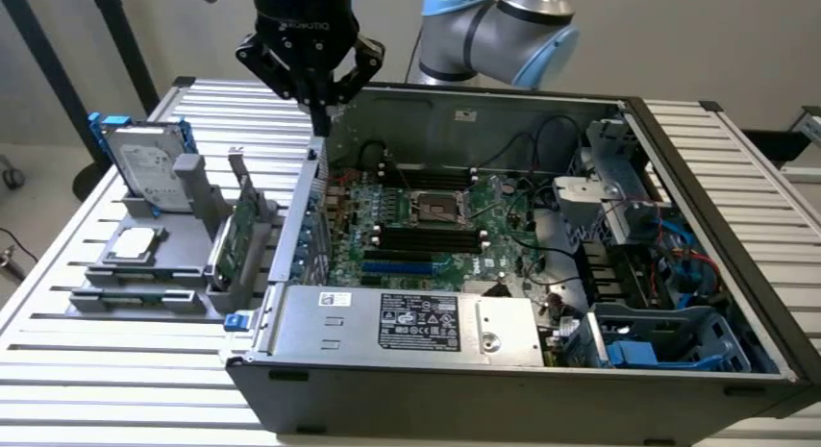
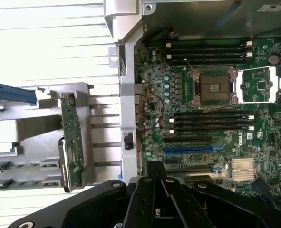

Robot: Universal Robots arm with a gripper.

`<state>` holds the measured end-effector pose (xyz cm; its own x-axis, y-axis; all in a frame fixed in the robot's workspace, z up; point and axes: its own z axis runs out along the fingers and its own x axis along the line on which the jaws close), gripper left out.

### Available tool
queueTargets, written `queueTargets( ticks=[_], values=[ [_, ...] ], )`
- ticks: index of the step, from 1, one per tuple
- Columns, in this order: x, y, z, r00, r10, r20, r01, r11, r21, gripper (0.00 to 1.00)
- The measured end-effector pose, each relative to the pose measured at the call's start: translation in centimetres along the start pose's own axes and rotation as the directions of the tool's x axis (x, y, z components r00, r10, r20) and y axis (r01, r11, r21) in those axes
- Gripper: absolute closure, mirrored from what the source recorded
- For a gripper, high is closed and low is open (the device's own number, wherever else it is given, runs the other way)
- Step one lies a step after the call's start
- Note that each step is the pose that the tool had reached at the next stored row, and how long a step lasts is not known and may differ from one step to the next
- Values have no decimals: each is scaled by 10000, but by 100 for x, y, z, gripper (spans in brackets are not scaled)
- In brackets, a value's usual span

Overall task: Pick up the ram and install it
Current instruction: 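Reach for the ram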

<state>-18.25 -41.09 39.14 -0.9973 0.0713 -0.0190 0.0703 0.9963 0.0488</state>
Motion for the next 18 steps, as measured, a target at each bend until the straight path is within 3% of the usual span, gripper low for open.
queueTargets(
  ticks=[18],
  values=[
    [811, -141, 22, 10000, -1, -1, 1, 10000, 0, 89]
  ],
)
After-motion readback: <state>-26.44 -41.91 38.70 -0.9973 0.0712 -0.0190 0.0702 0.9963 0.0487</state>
